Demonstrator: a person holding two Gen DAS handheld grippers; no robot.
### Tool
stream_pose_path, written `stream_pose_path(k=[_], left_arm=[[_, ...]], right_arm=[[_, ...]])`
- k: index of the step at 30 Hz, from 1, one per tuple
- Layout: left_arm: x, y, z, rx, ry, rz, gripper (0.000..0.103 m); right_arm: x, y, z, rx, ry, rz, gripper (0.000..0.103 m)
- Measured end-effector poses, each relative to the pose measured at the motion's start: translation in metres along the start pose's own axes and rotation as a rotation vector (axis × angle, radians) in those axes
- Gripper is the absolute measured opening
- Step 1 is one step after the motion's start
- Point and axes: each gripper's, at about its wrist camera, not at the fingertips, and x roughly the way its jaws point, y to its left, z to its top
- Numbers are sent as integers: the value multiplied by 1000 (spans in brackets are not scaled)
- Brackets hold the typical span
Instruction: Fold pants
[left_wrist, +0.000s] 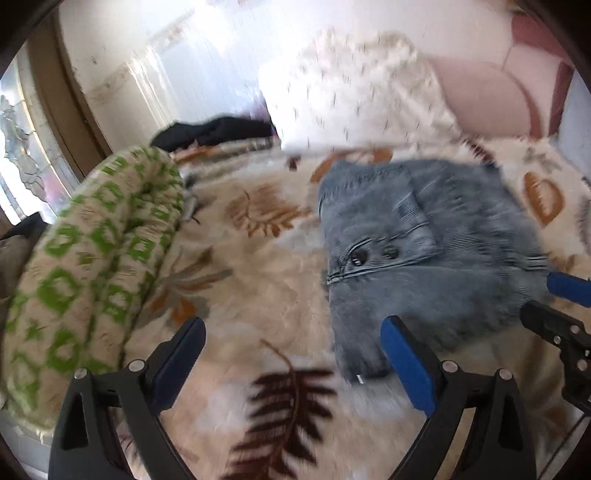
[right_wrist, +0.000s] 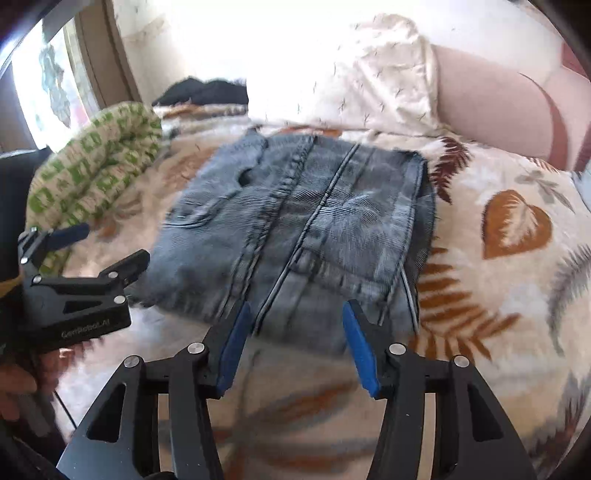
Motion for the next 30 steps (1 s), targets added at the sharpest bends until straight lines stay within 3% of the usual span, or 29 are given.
stream_pose_path(k=[4, 11, 20, 23, 30], left_arm=[[-54, 10, -9, -35, -78, 4, 100], [-122, 41, -15, -136, -188, -30, 103], [-161, 59, -27, -183, -216, -49, 103], [-170, 63, -29, -188, -225, -54, 103], [-180, 74, -34, -218, -233, -52, 103]], right_arm=[[-52, 21, -16, -6, -136, -47, 69], [-119, 41, -35, 16, -289, -70, 70], [-182, 65, -47, -17, -414, -157, 73], [-199, 74, -45, -11, -456, -161, 79], [-220, 90, -46, -24, -530, -173, 80]])
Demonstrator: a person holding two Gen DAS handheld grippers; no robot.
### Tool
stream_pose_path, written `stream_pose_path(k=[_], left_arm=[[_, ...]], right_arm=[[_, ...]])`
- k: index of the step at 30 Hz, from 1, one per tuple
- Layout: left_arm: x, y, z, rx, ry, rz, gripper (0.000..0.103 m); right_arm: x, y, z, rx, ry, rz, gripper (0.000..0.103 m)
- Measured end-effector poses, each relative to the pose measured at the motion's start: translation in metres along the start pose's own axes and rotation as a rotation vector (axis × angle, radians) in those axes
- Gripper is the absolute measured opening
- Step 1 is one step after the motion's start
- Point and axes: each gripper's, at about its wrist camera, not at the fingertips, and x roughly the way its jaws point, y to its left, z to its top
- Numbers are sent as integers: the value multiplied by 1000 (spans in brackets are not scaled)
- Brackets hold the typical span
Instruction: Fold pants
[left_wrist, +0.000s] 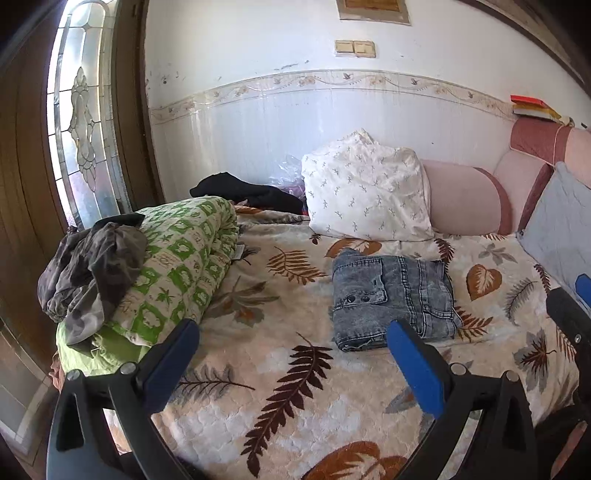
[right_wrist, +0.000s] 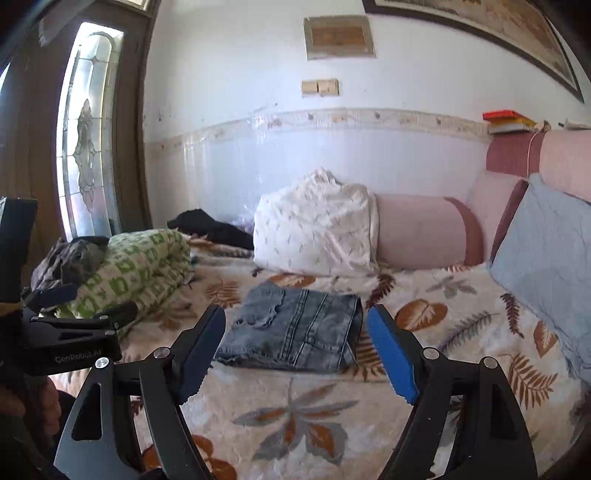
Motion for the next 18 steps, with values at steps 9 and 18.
stream_pose_path(k=[9, 18], left_arm=[[7, 1, -7, 9, 25, 10, 103], [20, 1, -13, 14, 48, 49, 103]], right_arm=[[6, 1, -18, -11, -16, -28, 84], [22, -8, -46, -1, -16, -26, 84]])
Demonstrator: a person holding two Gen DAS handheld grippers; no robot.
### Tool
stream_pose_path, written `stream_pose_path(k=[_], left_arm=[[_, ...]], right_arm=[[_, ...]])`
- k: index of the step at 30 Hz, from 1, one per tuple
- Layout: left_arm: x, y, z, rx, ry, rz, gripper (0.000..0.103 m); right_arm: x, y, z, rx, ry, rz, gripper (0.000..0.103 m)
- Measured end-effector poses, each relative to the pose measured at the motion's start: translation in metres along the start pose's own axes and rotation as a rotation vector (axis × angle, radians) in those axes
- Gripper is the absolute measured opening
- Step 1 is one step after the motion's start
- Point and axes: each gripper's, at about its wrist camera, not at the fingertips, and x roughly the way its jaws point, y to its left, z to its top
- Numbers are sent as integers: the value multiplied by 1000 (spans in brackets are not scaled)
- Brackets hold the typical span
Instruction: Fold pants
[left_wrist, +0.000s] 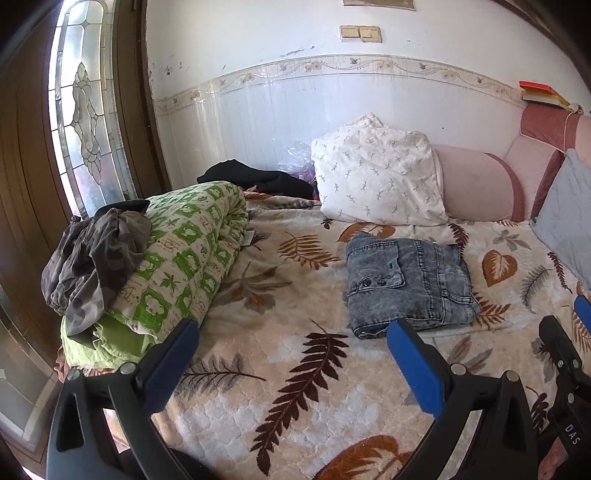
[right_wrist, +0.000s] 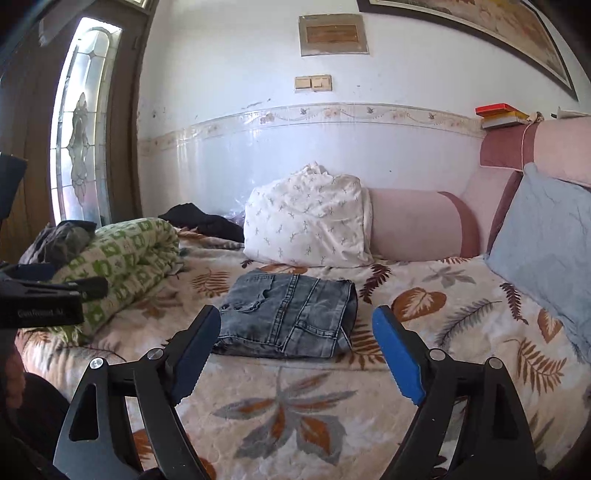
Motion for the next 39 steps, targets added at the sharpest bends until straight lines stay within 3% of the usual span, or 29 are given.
stream_pose_path(k=[21, 39], left_arm=[[7, -6, -4, 16, 23, 18, 103], [13, -6, -6, 20, 37, 6, 103]], right_arm=[[12, -14, -16, -4, 9, 8, 85], [17, -1, -19, -19, 34, -3, 85]])
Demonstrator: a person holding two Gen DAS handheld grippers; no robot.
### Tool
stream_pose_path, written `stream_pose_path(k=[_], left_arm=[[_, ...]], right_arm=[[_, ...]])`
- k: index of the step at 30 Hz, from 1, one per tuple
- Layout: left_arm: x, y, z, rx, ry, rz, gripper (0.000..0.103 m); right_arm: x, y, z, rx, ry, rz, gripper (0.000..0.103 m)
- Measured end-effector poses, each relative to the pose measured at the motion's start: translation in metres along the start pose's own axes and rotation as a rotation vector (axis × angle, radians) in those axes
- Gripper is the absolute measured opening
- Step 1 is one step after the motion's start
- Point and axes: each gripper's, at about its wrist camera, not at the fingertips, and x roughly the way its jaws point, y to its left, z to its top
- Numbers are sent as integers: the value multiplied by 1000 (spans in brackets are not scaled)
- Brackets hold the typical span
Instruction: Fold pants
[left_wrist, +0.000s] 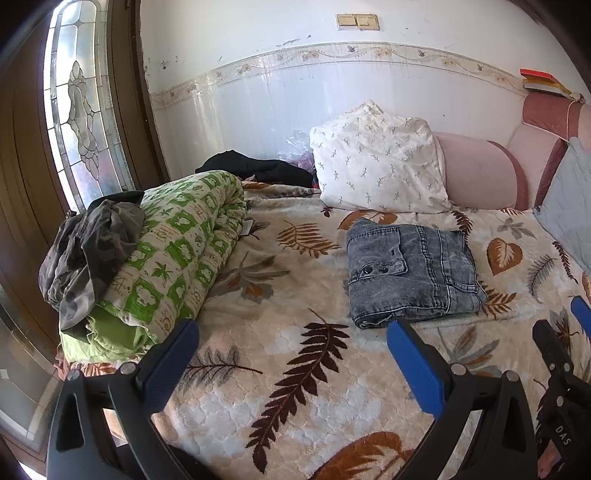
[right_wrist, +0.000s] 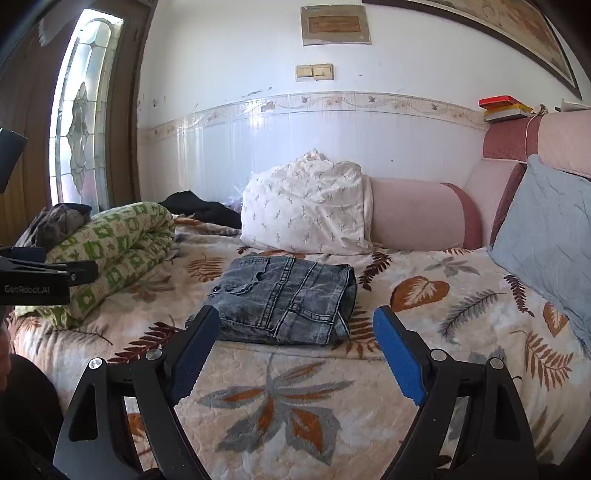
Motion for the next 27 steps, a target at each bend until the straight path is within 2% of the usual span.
stream_pose_path(k=[11, 16, 20, 23, 27], left_arm=[[3, -1, 0, -8, -1, 14, 103], [7, -4, 1, 5, 11, 15, 103], [12, -8, 1, 18, 26, 16, 103], [18, -10, 4, 16, 35, 16, 103], [30, -11, 7, 7, 51, 23, 103]], right_arm=[[6, 7, 31, -41, -66, 8, 86], [16, 11, 49, -36, -81, 45, 88], [29, 16, 57, -56, -71, 64, 88], [37, 14, 49, -47, -57, 68, 88], [54, 2, 28, -22, 32, 59, 88]])
